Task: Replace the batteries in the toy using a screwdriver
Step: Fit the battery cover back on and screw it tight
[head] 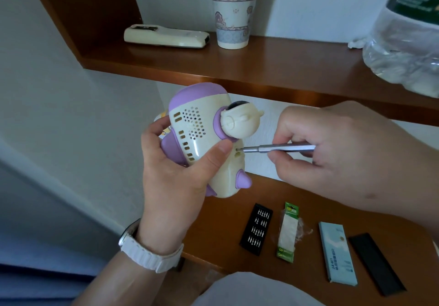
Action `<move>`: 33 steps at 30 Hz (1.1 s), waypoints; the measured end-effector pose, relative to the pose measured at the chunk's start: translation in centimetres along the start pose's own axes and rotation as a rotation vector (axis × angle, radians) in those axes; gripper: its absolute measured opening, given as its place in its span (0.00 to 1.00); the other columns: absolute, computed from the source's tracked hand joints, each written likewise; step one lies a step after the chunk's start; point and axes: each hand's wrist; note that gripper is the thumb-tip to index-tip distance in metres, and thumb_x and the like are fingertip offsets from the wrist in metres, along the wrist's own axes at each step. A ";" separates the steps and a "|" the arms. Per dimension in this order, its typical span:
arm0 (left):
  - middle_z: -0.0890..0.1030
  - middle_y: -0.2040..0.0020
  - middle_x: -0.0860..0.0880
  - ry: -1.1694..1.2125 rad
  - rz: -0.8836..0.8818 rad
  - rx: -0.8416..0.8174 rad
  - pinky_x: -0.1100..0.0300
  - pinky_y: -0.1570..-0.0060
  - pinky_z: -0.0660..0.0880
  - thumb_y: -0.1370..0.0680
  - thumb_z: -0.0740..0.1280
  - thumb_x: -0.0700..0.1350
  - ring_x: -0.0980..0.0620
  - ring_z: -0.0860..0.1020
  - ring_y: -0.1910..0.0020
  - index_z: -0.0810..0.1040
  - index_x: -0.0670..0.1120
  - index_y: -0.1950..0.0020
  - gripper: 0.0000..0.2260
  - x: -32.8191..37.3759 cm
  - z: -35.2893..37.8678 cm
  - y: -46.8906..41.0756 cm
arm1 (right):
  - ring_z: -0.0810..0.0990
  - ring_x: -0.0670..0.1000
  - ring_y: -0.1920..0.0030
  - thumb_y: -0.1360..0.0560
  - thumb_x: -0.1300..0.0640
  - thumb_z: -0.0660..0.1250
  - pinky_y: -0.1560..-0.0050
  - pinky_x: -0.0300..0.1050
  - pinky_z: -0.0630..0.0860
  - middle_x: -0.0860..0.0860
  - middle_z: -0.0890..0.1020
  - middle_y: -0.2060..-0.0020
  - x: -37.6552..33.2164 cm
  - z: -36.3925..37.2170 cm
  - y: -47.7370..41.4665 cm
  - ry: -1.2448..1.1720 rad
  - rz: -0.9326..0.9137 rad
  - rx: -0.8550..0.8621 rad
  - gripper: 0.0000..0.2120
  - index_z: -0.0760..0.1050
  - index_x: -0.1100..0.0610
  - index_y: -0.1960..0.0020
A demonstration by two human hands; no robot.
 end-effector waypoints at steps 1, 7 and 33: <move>0.83 0.50 0.56 0.001 -0.004 0.002 0.55 0.67 0.82 0.42 0.80 0.58 0.52 0.85 0.52 0.67 0.51 0.32 0.43 0.0 0.0 0.1 | 0.61 0.40 0.80 0.28 0.47 0.58 0.78 0.35 0.57 0.43 0.63 0.80 0.0 0.0 0.0 0.007 0.000 -0.001 0.11 0.74 0.52 0.62; 0.83 0.48 0.56 0.012 0.002 0.015 0.61 0.62 0.82 0.41 0.79 0.58 0.54 0.84 0.49 0.68 0.52 0.33 0.40 -0.1 -0.1 0.3 | 0.61 0.41 0.80 0.29 0.49 0.60 0.77 0.33 0.58 0.45 0.65 0.79 -0.3 -0.1 0.3 0.015 -0.024 -0.002 0.07 0.71 0.51 0.57; 0.83 0.52 0.60 0.046 -0.011 0.010 0.62 0.65 0.81 0.39 0.83 0.53 0.55 0.84 0.51 0.68 0.51 0.34 0.39 0.1 -1.0 2.4 | 0.61 0.38 0.78 0.28 0.51 0.62 0.76 0.30 0.57 0.43 0.63 0.77 -2.0 -0.4 1.9 0.022 -0.030 0.012 0.07 0.74 0.54 0.59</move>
Point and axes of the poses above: each hand's wrist, its own y-axis away from the middle knuckle, its own z-axis out of the palm, x = y × z
